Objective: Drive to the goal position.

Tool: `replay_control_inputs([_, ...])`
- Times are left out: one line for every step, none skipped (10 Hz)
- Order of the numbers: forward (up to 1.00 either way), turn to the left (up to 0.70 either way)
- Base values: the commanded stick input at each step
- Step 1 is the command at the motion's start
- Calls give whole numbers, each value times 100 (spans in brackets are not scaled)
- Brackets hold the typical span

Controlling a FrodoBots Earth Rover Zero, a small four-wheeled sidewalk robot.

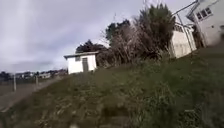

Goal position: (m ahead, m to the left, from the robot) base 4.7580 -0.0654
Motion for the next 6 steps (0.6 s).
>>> replay_control_inputs([66,0])
replay_control_inputs([66,0])
replay_control_inputs([66,0])
replay_control_inputs([66,0])
replay_control_inputs([66,0])
replay_control_inputs([66,0])
